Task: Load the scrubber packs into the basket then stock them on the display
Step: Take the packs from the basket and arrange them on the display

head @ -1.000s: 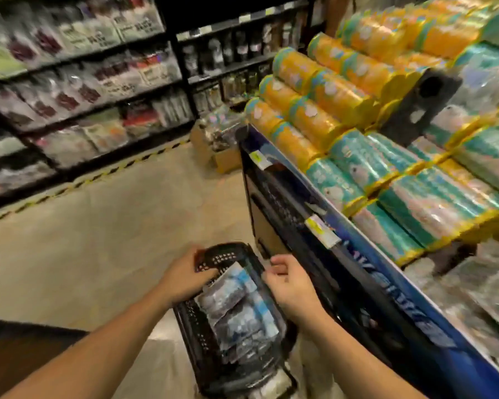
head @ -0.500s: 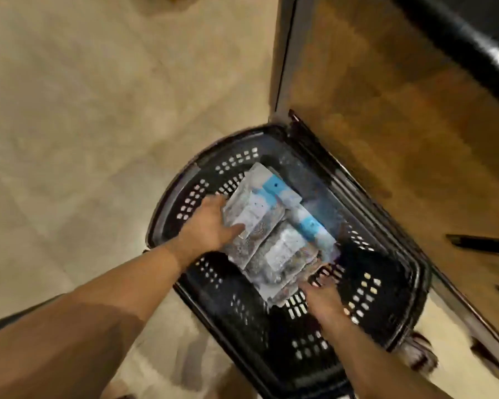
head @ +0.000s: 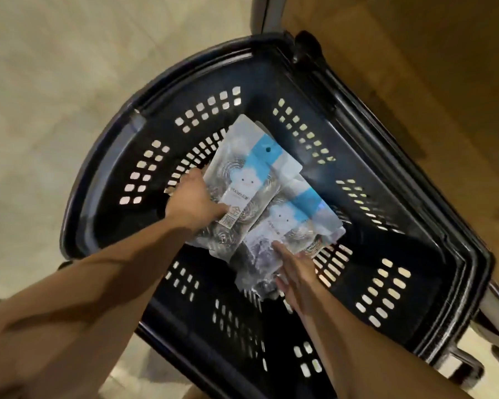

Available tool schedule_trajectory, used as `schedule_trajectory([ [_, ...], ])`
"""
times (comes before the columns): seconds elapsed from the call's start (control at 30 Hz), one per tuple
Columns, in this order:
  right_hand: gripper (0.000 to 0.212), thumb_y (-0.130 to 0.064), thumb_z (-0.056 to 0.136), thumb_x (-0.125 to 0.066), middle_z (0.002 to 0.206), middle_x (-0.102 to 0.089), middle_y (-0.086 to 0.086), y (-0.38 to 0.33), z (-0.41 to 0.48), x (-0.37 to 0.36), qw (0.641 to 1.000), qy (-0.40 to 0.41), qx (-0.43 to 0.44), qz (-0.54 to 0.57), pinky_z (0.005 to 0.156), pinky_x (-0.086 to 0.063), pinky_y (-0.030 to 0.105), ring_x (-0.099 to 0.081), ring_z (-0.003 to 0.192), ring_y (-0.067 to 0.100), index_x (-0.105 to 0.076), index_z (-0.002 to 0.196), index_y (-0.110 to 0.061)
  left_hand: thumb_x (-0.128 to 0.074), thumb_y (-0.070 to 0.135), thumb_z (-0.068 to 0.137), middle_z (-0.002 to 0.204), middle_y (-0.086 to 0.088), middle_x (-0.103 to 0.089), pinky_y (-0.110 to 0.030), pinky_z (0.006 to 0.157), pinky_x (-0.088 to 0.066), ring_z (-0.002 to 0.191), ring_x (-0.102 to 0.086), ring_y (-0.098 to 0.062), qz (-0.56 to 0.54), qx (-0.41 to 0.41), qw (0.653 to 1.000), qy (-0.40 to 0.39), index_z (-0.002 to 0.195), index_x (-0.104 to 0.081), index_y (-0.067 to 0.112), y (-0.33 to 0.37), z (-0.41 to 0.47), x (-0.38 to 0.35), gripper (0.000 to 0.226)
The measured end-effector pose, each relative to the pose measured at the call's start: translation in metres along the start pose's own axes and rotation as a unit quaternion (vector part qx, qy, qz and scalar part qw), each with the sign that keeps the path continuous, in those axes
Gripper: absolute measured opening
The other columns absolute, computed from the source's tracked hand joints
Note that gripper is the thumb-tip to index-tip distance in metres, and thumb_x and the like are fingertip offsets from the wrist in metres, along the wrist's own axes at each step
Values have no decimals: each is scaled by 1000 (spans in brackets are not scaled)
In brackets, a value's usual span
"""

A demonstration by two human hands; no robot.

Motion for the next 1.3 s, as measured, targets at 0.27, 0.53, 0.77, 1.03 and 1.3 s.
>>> schedule_trajectory([
  [0.27, 59, -25, 89, -74, 107, -67, 4, -15, -32, 3, 999, 5, 32, -43, 92, -56, 44, -65, 109, 33, -46, 139, -14, -87, 20, 69, 91, 9, -66, -28, 64, -56, 72, -66, -11, -102, 2, 994, -33, 116, -55, 22, 5, -28, 17, 57],
  [0.53, 40, -25, 88, -74, 118, -66, -4, -52, -155, 44, 978, -58, 156, -129, 103, -51, 49, -66, 110, 21, -53, 122, -23, -94, 36, 55, 100, 2, -74, -49, 80, -59, 87, -72, -23, -231, 29, 973, -7, 107, -58, 26, 19, -121, 79, 63],
  [0.77, 45, -26, 87, -77, 117, -71, -9, -111, -311, 103, 940, -125, 272, -165, 102, -52, 41, -69, 106, 12, -56, 127, -30, -93, 20, 63, 86, 8, -73, -25, 59, -56, 72, -71, -9, -282, -18, 955, 86, 97, -60, 27, 96, -265, 163, 49],
  [1.03, 21, -28, 86, -76, 98, -75, -11, -180, -511, 244, 851, -188, 460, -168, 89, -58, 40, -70, 93, 8, -64, 103, -31, -92, 18, 64, 62, 15, -71, -14, 39, -43, 43, -62, 3, -323, -92, 913, 231, 96, -66, 20, 239, -501, 247, 41],
  [1.3, 25, -27, 85, -76, 98, -74, -20, -258, -691, 432, 756, -239, 601, -100, 83, -58, 27, -69, 87, -6, -63, 104, -36, -94, 47, 39, 72, 14, -73, -26, 61, -52, 73, -68, -10, -307, -212, 879, 297, 92, -64, 28, 436, -710, 297, 64],
])
Point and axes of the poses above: each hand's wrist, its own z-axis towards the middle knuckle, its own x-axis out of the back of the hand, y = z × x, the point moved 4 cm from there along z, towards the middle knuckle
